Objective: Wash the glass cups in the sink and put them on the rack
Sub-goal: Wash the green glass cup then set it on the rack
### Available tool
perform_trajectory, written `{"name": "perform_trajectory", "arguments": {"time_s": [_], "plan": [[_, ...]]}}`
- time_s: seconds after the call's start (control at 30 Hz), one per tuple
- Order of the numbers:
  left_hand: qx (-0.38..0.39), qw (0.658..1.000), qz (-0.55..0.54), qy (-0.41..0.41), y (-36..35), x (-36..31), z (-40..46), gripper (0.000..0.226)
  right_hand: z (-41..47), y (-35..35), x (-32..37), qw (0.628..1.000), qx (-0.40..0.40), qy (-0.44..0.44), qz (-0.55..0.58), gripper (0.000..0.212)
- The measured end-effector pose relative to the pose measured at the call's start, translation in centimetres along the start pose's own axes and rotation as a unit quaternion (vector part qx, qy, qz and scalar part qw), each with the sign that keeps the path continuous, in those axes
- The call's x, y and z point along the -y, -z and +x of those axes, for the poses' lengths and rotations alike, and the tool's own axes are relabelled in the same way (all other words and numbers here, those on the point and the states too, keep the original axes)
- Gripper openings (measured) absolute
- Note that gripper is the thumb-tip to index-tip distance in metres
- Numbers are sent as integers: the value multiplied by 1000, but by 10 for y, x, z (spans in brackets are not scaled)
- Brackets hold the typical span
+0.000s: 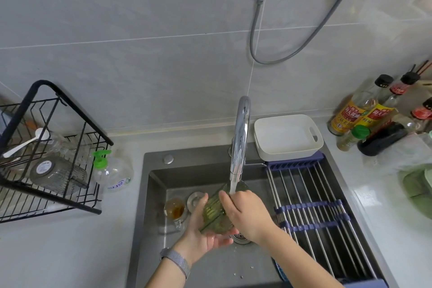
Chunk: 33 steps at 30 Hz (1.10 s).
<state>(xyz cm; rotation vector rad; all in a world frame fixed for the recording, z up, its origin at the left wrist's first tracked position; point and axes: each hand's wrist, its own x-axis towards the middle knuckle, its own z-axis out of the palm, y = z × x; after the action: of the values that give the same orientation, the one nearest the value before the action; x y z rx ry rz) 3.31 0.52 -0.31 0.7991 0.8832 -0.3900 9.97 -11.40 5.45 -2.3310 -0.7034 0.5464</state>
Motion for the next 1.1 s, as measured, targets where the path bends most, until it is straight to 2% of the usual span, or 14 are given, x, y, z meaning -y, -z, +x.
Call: {"name": "perform_trajectory", "arguments": {"time_s": [0.07,0.13,0.23,0.33,0.37,0.43,0.5,0.57,0.73,0.83,0.9,0.97,1.0,1.1], "plan": [[9,1000,-26,-13,-4,2,-5,56,-1,-2,2,997,-25,-53,55,57],[-7,999,-40,-23,-6,0,-6,54,-7,-2,4,997,-12,-42,59,58],[14,998,-58,-25,-10,-6,-9,56,-18,13,5,995,77,63,0,56],[33,998,-59,0,-4,-8,-7,50,-17,30,-10,965,128,172,-149,64],[43,997,-56,12,-4,-9,-8,53,-16,32,-16,958,119,192,-178,61],[53,997,-39,27,-2,-9,-5,59,-17,27,-28,952,47,222,-208,45],[65,997,-38,24,-3,-8,-6,62,-19,20,-29,955,-13,188,-230,44],[65,997,-37,18,-7,-5,-7,63,-19,12,-25,963,-41,153,-218,44],[12,996,-84,22,-20,-1,-9,54,-16,-7,-15,980,-72,102,-157,43],[4,997,-77,15,-16,-4,-8,50,-17,-17,-22,985,-78,119,-103,44],[-15,998,-48,30,-9,-6,-7,50,-17,-13,-29,982,3,151,-111,44],[-39,997,-30,52,-6,-10,-7,45,-16,-5,-36,958,42,227,-172,40],[-52,997,-21,56,-5,-10,-5,43,-16,-1,-37,955,64,231,-175,42],[-55,997,-19,53,-3,-8,-3,44,-12,2,-37,968,114,160,-159,48]]}}
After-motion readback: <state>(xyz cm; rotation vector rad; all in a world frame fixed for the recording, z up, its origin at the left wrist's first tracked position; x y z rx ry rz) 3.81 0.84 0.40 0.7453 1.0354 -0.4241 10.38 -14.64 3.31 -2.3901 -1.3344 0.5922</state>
